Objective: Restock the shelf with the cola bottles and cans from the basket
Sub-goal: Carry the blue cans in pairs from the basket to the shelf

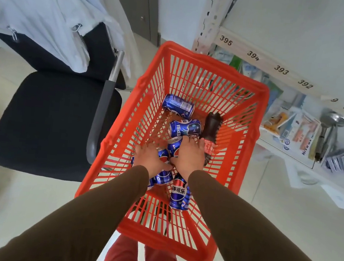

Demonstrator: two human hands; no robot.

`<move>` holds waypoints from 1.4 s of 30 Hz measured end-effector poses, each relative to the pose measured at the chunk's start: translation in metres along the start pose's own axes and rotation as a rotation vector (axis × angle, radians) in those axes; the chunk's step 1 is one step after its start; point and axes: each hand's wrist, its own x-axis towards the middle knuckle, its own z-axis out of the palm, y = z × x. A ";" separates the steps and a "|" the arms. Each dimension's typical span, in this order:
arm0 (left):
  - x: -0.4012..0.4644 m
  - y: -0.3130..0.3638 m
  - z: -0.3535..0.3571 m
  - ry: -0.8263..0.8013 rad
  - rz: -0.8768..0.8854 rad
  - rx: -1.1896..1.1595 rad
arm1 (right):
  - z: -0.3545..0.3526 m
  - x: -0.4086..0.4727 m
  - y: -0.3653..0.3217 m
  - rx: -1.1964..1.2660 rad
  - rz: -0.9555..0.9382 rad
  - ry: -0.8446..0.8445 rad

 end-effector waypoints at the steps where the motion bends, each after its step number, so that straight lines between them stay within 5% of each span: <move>1: -0.002 -0.001 -0.002 0.014 0.017 0.002 | -0.002 -0.001 0.001 0.045 0.004 0.007; 15: -0.039 0.014 -0.064 0.105 0.395 -0.396 | -0.076 -0.049 0.016 0.769 0.081 0.179; 26: -0.109 0.112 -0.151 -0.015 0.637 -0.551 | -0.180 -0.141 0.055 1.251 0.227 0.569; 34: -0.210 0.235 -0.142 -0.182 0.980 -0.451 | -0.237 -0.265 0.128 1.250 0.388 0.985; 42: -0.362 0.325 -0.036 -0.432 1.246 -0.344 | -0.216 -0.449 0.211 1.255 0.584 1.305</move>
